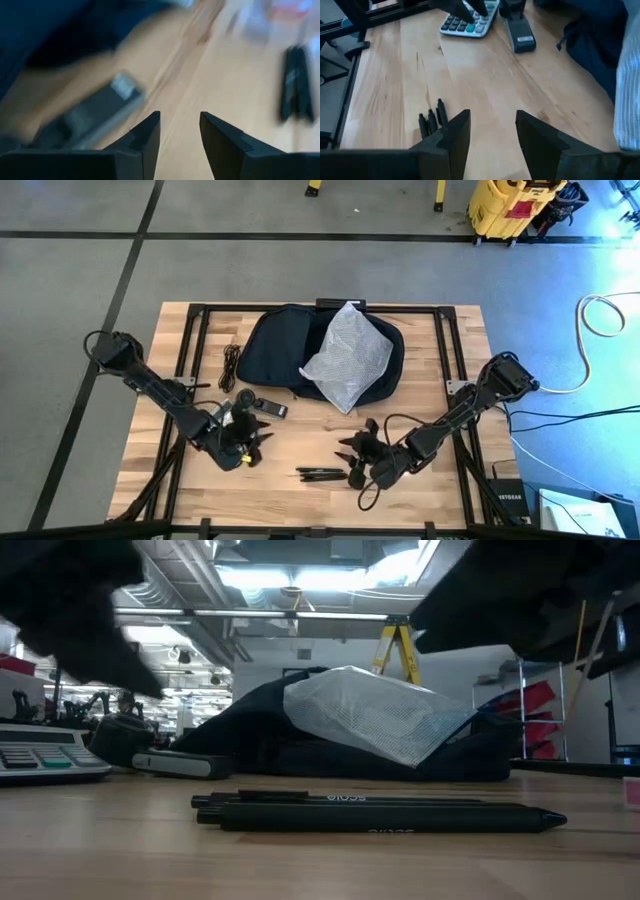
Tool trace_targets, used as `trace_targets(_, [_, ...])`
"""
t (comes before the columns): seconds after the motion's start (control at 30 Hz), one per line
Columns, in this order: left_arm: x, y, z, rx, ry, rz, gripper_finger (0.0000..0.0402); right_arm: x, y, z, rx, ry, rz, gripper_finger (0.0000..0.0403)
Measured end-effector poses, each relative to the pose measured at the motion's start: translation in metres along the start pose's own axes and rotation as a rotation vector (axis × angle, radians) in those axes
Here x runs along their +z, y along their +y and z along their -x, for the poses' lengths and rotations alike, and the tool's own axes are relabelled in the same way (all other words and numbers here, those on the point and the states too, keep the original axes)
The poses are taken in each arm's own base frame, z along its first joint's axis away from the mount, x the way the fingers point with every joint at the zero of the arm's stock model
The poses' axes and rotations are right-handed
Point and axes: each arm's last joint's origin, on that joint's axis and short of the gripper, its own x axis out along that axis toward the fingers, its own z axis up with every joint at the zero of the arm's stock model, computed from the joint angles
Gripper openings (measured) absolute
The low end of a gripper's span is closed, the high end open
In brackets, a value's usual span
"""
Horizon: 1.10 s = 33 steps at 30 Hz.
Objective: Unpack backpack
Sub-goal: Adjust the gray calculator
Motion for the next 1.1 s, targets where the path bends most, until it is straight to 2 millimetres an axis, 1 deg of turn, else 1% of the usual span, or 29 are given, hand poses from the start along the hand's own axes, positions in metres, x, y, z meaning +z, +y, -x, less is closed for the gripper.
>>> trace_targets(0.13, [-0.018,0.009,0.009,0.042,0.152,0.014,0.0123,0.003,-0.001,-0.002,0.011,-0.002,0.01,0.0143])
trace_targets(0.23, [-0.027,0.01,0.018,0.047,0.193,0.018,0.0123,0.003,-0.001,-0.003,0.011,-0.003,0.023,0.0143])
trace_targets(0.3, [-0.03,0.008,0.022,0.026,0.197,0.0,0.0123,0.004,-0.002,-0.003,0.007,-0.004,0.029,0.0143])
trace_targets(0.37, [-0.034,0.005,0.028,-0.007,0.205,-0.052,0.0123,0.005,-0.002,-0.004,0.008,-0.01,0.024,0.0143])
trace_targets(0.47, [-0.041,-0.003,0.038,-0.096,0.203,-0.129,0.0123,0.007,-0.001,-0.006,0.014,-0.031,0.005,0.0143])
trace_targets(0.53, [-0.046,-0.009,0.046,-0.159,0.196,-0.168,0.0123,0.009,0.0,-0.01,0.034,-0.047,0.002,0.0143])
trace_targets(0.6, [-0.052,-0.01,0.053,-0.186,0.203,-0.166,0.0123,0.01,0.001,-0.012,0.078,-0.034,0.013,0.0143])
trace_targets(0.67, [-0.057,-0.01,0.059,-0.191,0.219,-0.122,0.0123,0.014,0.0,-0.02,0.108,-0.01,0.005,0.0143])
trace_targets(0.73, [-0.063,-0.008,0.066,-0.185,0.24,-0.06,0.0123,0.02,0.001,-0.029,0.116,0.007,0.047,0.0143])
trace_targets(0.8, [-0.069,-0.006,0.073,-0.178,0.279,0.068,0.0123,0.031,0.006,-0.039,0.117,-0.011,0.096,0.0143])
trace_targets(0.9, [-0.078,-0.008,0.081,-0.183,0.461,0.244,0.0123,0.048,0.009,-0.057,0.138,-0.023,0.205,0.0141])
trace_targets(0.97, [-0.084,-0.01,0.088,-0.189,0.57,0.31,0.0123,0.056,0.007,-0.072,0.162,-0.01,0.262,0.0133])
trace_targets(1.0, [-0.086,-0.01,0.092,-0.195,0.596,0.331,0.0123,0.062,0.005,-0.08,0.182,-0.005,0.274,0.0126])
trace_targets(1.1, [-0.09,-0.006,0.098,-0.157,0.561,0.392,0.0123,0.077,-0.005,-0.11,0.224,0.022,0.26,0.0105])
